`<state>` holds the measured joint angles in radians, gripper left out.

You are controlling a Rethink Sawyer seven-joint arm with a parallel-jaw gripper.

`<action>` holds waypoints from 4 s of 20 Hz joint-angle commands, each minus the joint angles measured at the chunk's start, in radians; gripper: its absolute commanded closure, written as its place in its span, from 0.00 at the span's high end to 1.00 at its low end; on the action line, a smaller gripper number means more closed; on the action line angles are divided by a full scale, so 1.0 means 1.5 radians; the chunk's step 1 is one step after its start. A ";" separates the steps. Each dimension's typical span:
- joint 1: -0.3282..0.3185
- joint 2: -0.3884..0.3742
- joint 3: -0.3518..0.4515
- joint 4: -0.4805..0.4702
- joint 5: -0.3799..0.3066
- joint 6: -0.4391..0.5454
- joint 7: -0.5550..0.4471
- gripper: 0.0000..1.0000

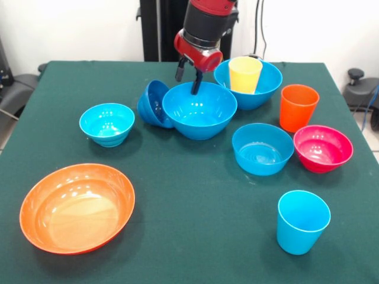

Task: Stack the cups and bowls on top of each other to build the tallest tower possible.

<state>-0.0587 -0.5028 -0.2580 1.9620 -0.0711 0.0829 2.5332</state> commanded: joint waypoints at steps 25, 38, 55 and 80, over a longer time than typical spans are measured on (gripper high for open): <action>0.022 0.082 0.039 -0.087 0.015 -0.074 0.056 1.00; 0.005 0.127 0.049 -0.114 0.009 -0.124 0.055 1.00; 0.005 0.153 0.049 -0.129 0.018 -0.151 0.054 1.00; 0.015 0.142 0.043 -0.123 0.022 -0.129 0.052 1.00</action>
<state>-0.0433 -0.3416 -0.2754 1.8851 -0.0709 -0.0855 2.5332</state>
